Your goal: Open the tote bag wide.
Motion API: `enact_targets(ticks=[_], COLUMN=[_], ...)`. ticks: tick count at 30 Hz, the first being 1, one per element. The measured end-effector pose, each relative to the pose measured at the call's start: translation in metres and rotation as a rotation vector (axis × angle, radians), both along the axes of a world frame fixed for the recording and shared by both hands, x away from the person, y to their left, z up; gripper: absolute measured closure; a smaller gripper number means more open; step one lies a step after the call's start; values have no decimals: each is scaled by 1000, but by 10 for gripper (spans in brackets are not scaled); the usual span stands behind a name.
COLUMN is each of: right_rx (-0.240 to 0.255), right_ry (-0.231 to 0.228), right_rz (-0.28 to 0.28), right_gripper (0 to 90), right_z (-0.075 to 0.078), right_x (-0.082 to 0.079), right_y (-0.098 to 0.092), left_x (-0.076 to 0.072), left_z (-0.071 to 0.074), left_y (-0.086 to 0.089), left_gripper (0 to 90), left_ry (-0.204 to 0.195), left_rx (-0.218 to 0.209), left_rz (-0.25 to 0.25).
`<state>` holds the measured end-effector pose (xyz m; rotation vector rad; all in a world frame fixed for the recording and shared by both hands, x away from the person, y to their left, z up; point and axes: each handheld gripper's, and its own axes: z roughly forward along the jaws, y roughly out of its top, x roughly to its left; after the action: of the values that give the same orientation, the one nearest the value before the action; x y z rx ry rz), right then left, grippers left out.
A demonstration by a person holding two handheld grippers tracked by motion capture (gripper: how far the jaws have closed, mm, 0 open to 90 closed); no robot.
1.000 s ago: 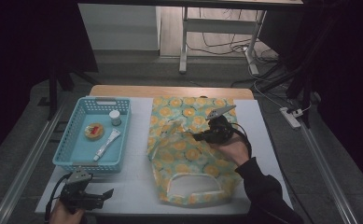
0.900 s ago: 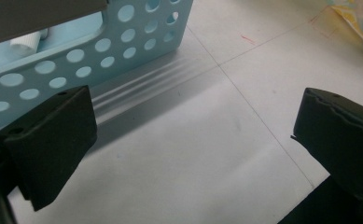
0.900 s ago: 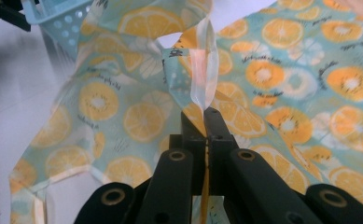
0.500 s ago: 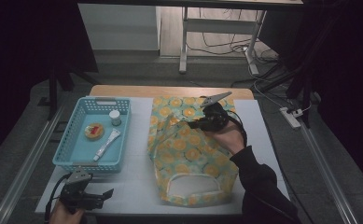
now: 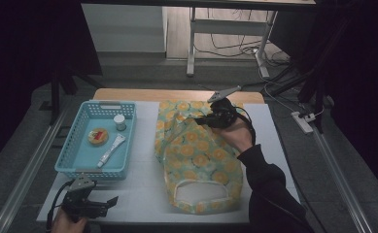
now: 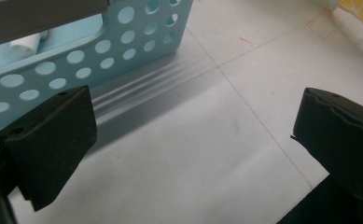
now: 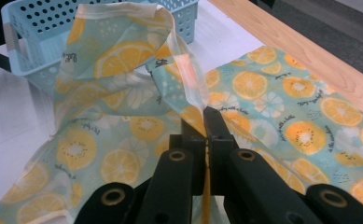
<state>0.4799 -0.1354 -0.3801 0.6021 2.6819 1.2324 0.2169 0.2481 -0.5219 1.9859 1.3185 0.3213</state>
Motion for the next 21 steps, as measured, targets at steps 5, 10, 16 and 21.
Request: enact_targets(ticks=[5,10,16,21], right_rx=[3,10,18,20], right_ry=[-6,-17,-10,-2], right_rz=[-6,-13,-23,-26], right_gripper=[898,898,898,898], right_z=[3,6,7,5], right_x=[3,6,10,11], right_y=[1,2,1,1], left_x=[0,0,0,0], left_z=[0,0,0,0], left_y=[0,1,1,1], left_gripper=[0,0,0,0], left_ry=[-1,-1,-1,-1], left_rx=[-3,-5,-6,-8], left_rz=[3,2,5,9])
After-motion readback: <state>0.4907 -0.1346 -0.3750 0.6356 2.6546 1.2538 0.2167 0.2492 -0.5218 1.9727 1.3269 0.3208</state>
